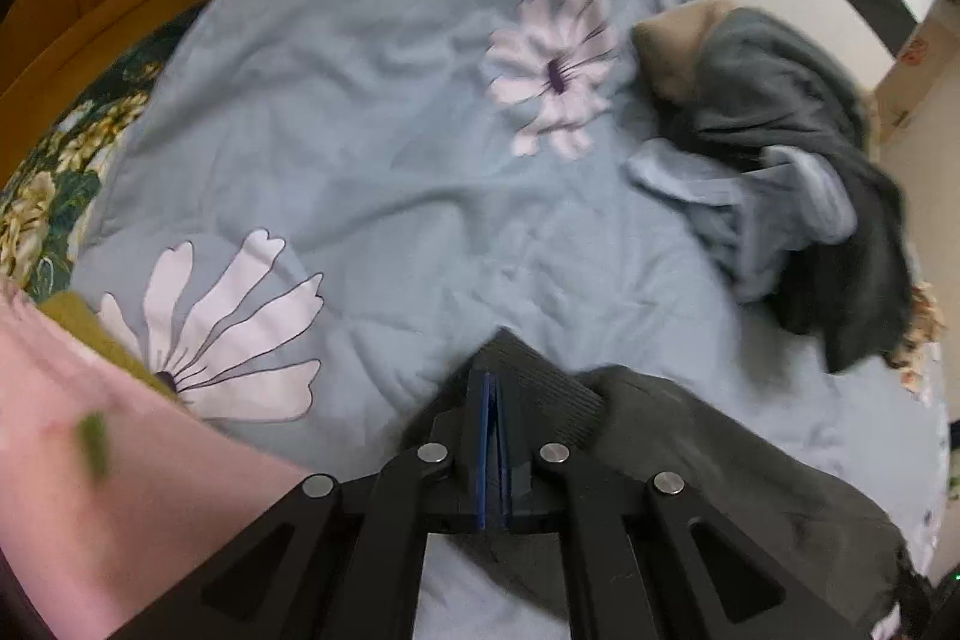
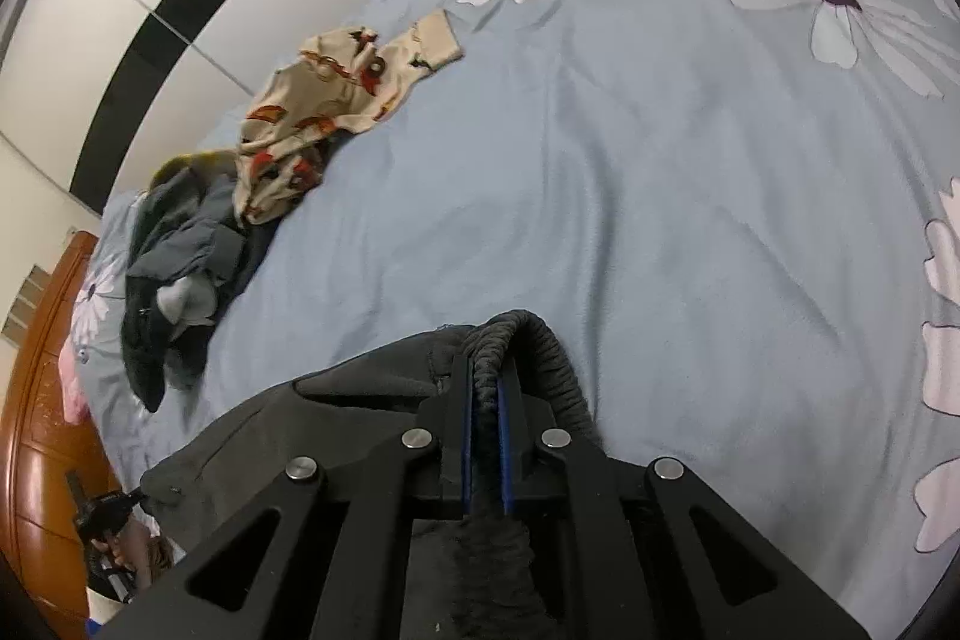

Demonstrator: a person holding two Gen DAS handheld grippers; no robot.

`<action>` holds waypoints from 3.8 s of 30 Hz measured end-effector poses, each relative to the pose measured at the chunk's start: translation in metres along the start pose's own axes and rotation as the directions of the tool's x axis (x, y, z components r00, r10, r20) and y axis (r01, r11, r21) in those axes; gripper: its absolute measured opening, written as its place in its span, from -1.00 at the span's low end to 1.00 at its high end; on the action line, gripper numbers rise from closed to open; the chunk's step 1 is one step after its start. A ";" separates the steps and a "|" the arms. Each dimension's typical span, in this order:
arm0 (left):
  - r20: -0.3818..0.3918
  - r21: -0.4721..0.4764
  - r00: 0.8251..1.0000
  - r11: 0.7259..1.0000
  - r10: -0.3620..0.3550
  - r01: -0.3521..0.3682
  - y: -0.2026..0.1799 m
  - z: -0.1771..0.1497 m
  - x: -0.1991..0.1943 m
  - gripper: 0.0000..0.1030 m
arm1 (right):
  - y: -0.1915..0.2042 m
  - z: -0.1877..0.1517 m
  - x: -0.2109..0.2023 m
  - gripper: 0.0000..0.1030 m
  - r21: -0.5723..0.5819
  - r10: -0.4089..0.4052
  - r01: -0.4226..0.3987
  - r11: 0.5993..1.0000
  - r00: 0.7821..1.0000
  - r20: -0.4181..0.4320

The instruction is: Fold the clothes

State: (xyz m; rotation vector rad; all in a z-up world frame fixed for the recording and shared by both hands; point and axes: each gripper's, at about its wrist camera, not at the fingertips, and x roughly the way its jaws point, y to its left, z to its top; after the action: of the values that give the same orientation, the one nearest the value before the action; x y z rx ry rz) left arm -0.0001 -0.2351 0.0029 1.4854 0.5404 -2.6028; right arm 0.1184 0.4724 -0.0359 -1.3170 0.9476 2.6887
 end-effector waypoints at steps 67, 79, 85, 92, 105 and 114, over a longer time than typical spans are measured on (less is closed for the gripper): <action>-0.078 -0.396 0.969 0.899 -0.236 0.188 -0.029 -0.051 0.008 -0.77 | 0.048 -0.010 -0.048 -0.85 0.153 0.180 -0.188 0.970 0.982 0.064; 0.054 -0.233 0.927 0.898 -0.371 0.373 -0.052 -0.043 0.005 0.22 | 0.037 -0.005 0.001 0.08 0.116 0.130 -0.134 0.984 0.991 0.038; 0.139 -0.146 0.967 0.961 -0.214 0.233 -0.042 -0.082 -0.043 0.30 | 0.056 -0.018 -0.043 0.22 0.009 0.183 -0.185 0.983 0.976 0.116; 0.059 -0.195 0.993 0.975 -0.098 0.108 -0.017 -0.109 -0.005 0.30 | 0.003 -0.072 -0.086 0.28 0.047 0.077 -0.085 0.995 0.986 0.146; 0.159 -0.301 0.964 0.920 -0.212 0.252 -0.003 -0.092 0.039 0.30 | -0.038 -0.086 -0.024 0.40 0.306 0.162 -0.209 0.929 0.972 0.170; 0.209 -0.280 0.955 0.923 -0.209 0.264 -0.026 -0.088 0.022 -0.70 | -0.017 -0.056 -0.027 -0.20 0.224 0.155 -0.203 0.953 0.964 0.215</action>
State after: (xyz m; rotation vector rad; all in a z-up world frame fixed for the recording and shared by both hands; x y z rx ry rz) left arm 0.0538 -0.1781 -0.0500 1.1437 1.1061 -2.6285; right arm 0.1802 0.4636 -0.0515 -0.9438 1.3791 2.6517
